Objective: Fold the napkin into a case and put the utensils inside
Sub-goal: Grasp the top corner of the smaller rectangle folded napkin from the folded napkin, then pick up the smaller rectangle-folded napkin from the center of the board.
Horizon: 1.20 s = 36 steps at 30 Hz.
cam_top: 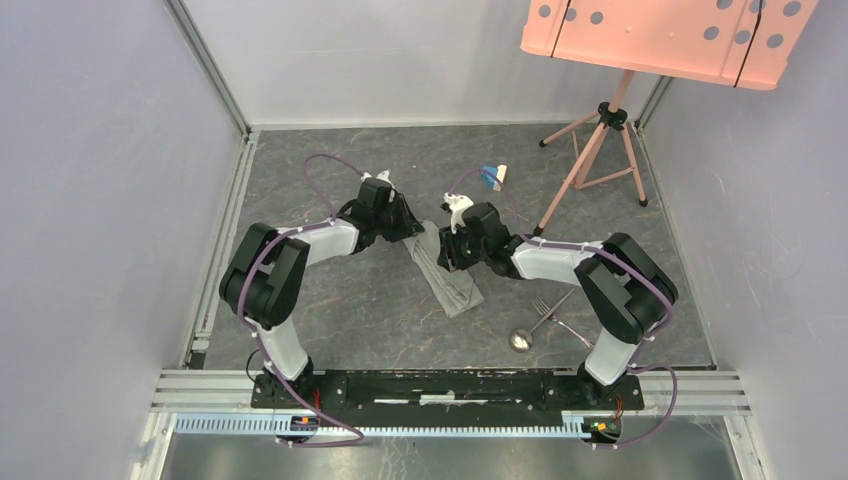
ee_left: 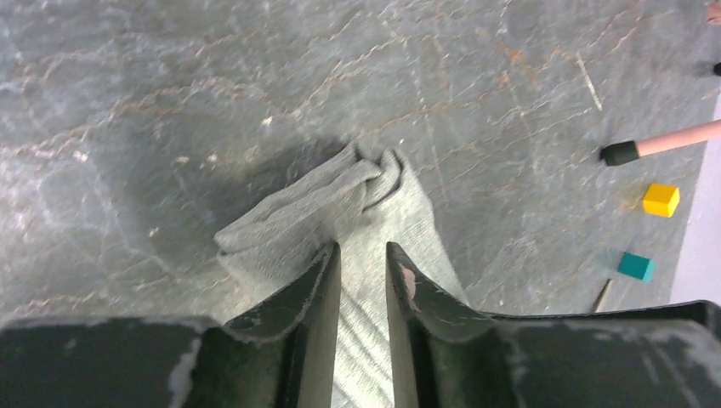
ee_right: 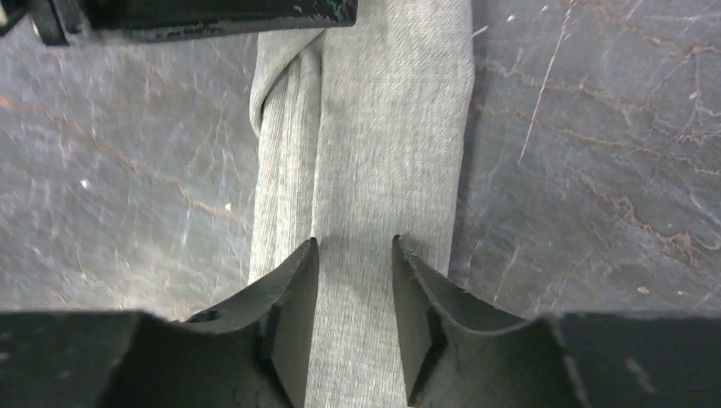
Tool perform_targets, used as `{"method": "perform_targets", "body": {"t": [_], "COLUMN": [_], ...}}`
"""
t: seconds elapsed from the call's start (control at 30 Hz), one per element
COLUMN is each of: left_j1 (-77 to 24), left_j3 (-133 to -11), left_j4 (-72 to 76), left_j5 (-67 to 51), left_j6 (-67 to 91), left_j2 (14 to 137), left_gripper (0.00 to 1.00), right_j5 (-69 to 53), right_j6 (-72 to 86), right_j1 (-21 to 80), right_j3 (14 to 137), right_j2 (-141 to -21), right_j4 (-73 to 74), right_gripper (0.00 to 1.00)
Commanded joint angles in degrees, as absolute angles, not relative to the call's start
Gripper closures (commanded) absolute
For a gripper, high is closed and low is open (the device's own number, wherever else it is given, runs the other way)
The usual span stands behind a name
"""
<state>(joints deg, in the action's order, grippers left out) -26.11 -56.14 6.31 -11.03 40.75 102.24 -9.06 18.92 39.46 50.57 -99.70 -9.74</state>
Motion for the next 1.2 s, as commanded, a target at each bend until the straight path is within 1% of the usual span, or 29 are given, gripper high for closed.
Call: {"method": "perform_targets", "body": {"t": [0.0,0.1,0.23,0.3,0.4,0.47,0.53,0.67,0.83,0.93,1.03,1.17], "left_j1": [-26.2,-26.2,-26.2,-26.2,-26.7,-27.8,-30.0,-34.3,-35.1,-35.4,-35.6,-35.9], "left_j3": [-52.3,-46.7,-40.5,-37.7,-33.9,-32.1,-29.9,-28.5,-24.6,-24.8,-24.9,-24.9], "left_j4": [4.6,5.1,4.7,5.9,11.7,14.2,17.8,20.3,25.8,27.0,29.6,31.3], "left_j5": [-7.4,-6.7,-6.6,-8.9,-13.6,-13.7,-11.7,-7.2,-3.7,-3.3,-3.6,-3.7], "left_j6": [41.4,43.2,46.1,48.7,55.2,60.5,65.3,70.0,75.1,76.0,77.2,77.5], "left_j2": [95.4,88.2,80.6,79.7,81.3,82.9,83.8,85.9,87.5,89.4,92.1,94.6], "left_gripper": [0.63,0.56,0.49,0.48,0.47,0.51,0.51,0.51,0.57,0.6,0.67,0.79], "right_j5": [-7.1,-5.9,-5.4,-4.7,-3.7,-2.8,-2.5,-0.8,-0.4,-0.4,1.9,2.3], "right_j6": [10.5,7.0,4.9,4.2,3.5,3.6,3.6,3.4,3.3,3.6,3.5,3.7], "right_j1": [41.4,42.3,43.3,43.8,44.5,45.0,45.6,46.6,47.4,48.0,48.7,48.8], "right_j3": [51.5,51.5,53.2,54.2,55.8,56.7,57.3,58.0,58.6,58.8,59.8,60.1], "right_j2": [-94.9,-94.2,-95.6,-96.6,-98.3,-99.1,-99.7,-100.2,-101.7,-102.7,-103.5,-102.5], "right_j4": [-5.1,-3.4,-1.8,-1.3,-0.5,-0.2,-0.1,-0.1,1.7,1.4,2.5,2.5], "right_gripper": [0.53,0.48,0.47,0.47,0.5,0.52,0.54,0.51,0.5,0.5,0.55,0.74]}}
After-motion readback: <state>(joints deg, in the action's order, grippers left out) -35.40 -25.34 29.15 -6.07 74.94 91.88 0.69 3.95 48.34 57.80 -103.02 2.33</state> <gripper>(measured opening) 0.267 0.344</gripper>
